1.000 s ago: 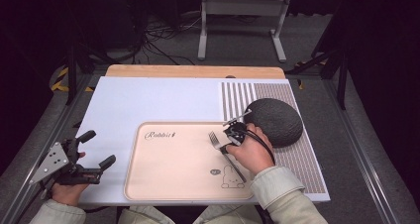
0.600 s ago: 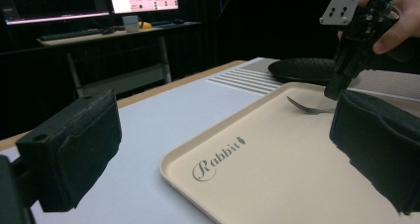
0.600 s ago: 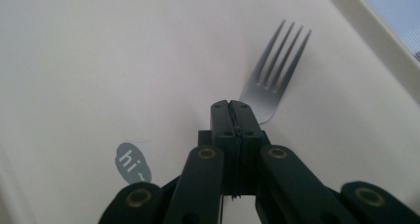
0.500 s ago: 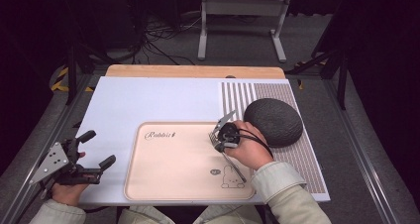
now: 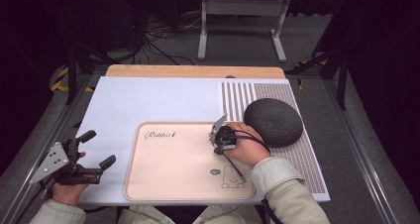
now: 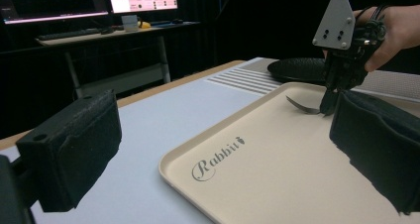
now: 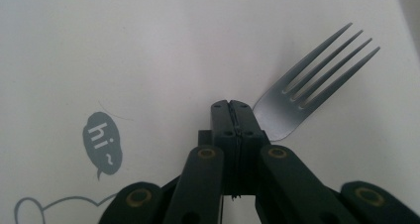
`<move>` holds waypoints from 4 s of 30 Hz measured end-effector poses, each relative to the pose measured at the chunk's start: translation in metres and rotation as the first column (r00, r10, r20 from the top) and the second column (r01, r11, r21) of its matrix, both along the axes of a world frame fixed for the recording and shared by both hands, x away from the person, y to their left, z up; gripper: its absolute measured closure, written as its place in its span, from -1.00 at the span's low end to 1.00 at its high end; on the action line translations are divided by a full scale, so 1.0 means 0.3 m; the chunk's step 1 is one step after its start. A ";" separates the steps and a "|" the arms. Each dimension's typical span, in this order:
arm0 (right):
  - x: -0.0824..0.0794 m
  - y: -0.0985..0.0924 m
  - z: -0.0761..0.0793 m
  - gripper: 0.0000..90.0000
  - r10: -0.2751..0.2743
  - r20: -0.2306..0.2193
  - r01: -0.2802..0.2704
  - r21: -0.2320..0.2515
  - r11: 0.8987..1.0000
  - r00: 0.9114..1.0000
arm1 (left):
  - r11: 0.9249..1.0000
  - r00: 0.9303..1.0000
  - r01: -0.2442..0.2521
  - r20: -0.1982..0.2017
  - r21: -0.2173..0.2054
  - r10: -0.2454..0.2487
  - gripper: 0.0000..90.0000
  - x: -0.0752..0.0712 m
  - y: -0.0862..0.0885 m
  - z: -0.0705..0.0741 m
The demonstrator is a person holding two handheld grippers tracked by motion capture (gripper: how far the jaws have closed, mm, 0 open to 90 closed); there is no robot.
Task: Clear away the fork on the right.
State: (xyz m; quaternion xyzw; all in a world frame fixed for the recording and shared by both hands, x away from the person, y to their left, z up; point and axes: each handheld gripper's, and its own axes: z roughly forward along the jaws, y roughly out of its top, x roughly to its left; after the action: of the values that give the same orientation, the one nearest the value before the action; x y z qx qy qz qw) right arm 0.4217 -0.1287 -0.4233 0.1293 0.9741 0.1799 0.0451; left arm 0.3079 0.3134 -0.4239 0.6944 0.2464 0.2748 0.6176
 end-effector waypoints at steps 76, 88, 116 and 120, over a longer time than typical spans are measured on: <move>0.019 -0.192 0.070 0.67 -0.320 0.025 0.313 0.141 0.939 0.947 | 1.000 1.000 0.000 -0.003 0.004 0.000 -0.99 0.001 0.000 -0.001; -0.077 -0.285 0.206 -0.47 -0.364 0.212 0.251 0.421 0.871 0.907 | 1.000 1.000 -0.005 0.000 0.005 0.005 -0.99 -0.001 0.000 0.000; -0.260 -0.602 0.204 -0.71 -0.553 0.266 0.212 0.728 0.653 0.790 | 1.000 1.000 -0.009 0.000 0.007 0.009 -0.99 -0.004 -0.001 0.001; -0.266 -0.622 0.181 -0.73 -0.566 0.258 0.214 0.743 0.634 0.783 | 1.000 1.000 -0.010 -0.001 0.005 0.010 -0.99 -0.004 -0.001 0.000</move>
State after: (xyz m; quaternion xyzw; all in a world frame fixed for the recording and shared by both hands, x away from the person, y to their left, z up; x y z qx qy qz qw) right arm 0.3418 -0.3152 -0.3689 0.3036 0.7431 0.5327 0.2680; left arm 0.3068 0.3132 -0.4238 0.6951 0.2494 0.2780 0.6143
